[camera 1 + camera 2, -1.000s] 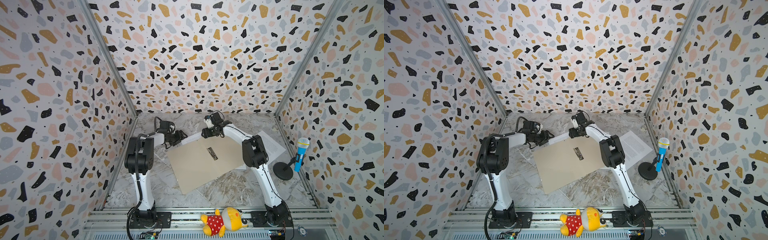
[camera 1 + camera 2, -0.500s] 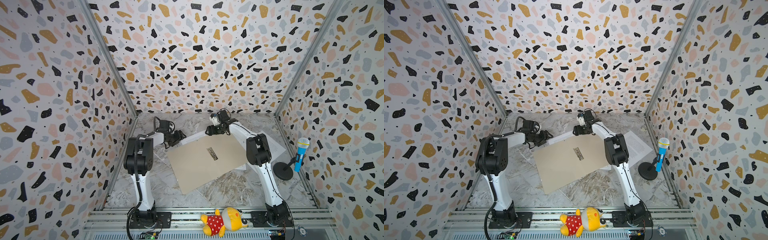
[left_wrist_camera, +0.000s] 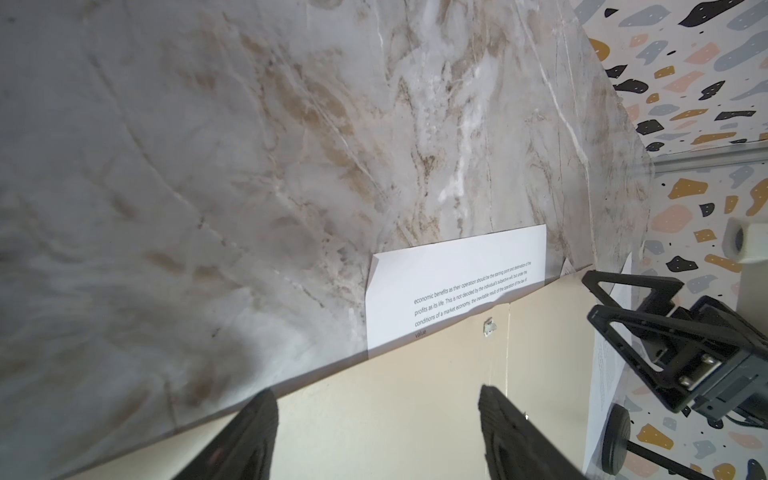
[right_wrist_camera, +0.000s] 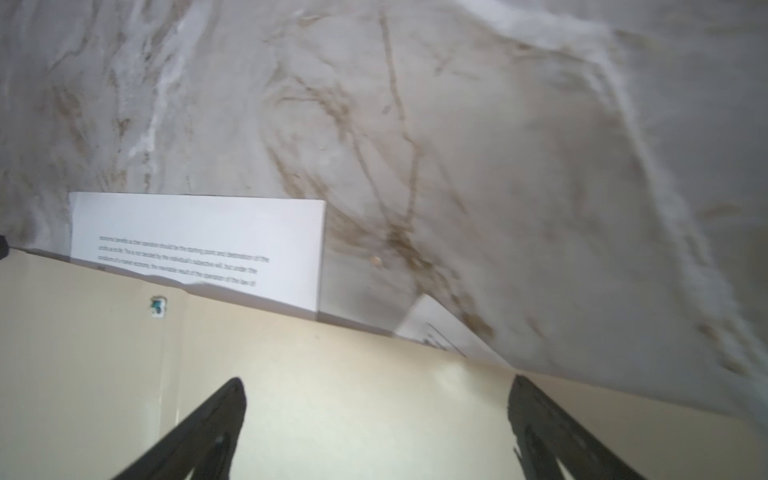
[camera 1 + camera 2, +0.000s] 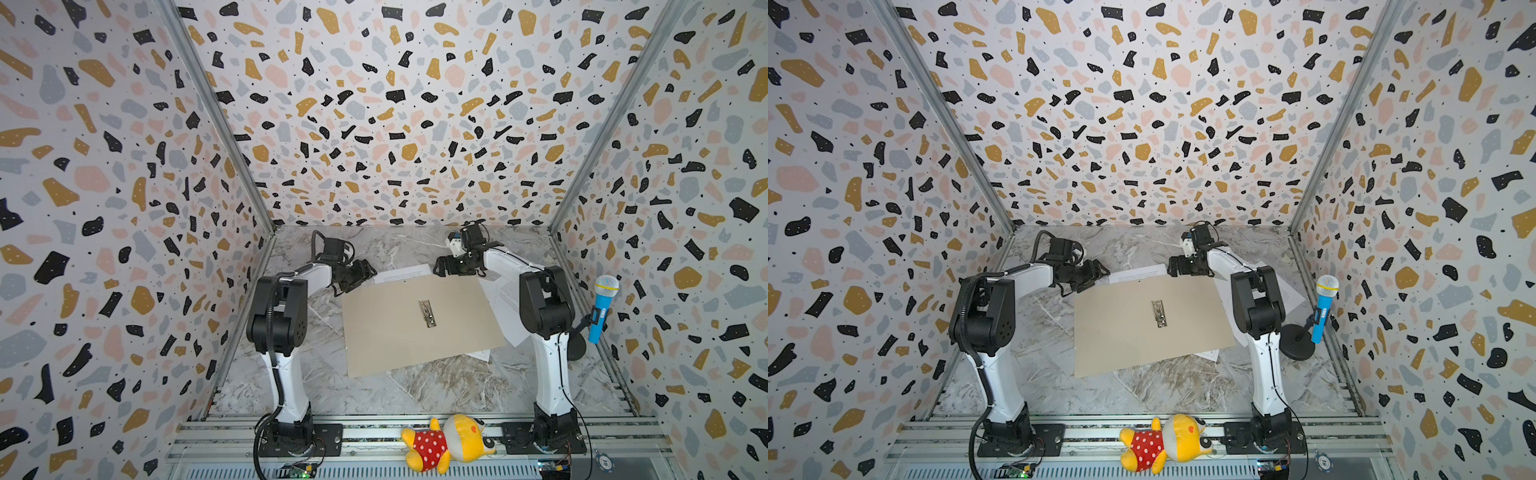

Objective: Put the files into the folder

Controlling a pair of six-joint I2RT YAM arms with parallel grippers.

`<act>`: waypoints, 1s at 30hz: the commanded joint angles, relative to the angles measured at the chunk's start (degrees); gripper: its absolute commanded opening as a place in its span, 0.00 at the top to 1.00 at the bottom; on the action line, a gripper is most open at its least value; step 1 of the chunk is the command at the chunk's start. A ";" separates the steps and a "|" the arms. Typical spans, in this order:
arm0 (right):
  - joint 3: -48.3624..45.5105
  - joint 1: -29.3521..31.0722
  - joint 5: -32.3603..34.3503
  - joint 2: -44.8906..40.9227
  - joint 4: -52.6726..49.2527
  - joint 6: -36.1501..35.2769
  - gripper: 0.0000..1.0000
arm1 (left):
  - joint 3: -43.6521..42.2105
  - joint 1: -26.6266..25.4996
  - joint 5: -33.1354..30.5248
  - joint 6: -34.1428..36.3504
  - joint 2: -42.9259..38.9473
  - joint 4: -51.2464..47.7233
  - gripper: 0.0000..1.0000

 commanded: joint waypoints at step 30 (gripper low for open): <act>-30.39 -10.47 -6.32 -22.06 7.25 0.04 0.06 | -4.76 -2.66 -3.55 -0.57 -5.60 -0.61 0.21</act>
